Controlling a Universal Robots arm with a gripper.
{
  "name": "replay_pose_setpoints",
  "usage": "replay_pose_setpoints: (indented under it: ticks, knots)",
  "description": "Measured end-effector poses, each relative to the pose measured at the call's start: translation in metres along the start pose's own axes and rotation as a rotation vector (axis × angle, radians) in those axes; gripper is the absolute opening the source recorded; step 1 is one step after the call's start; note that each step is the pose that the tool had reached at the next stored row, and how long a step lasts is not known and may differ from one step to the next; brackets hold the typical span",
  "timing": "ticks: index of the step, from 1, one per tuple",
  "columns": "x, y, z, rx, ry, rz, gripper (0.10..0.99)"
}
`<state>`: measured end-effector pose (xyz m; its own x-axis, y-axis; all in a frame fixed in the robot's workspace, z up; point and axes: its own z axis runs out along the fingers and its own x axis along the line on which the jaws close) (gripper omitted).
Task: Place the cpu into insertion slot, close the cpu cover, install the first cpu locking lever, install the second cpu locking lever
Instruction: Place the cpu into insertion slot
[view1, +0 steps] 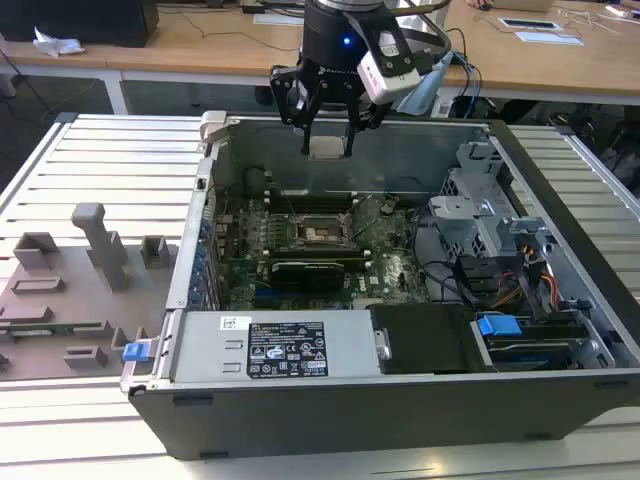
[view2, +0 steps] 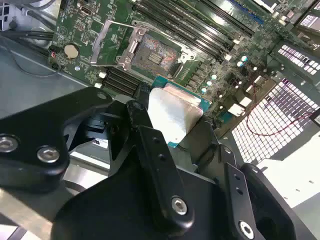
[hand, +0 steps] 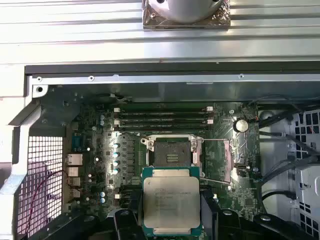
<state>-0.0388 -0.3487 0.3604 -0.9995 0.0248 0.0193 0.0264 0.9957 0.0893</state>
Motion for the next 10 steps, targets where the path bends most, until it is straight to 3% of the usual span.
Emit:
replay_pose_setpoints:
  ticks: [10]
  knots:
    - [-0.0002,-0.0009,0.0095,0.000,0.0000,0.000,0.541]
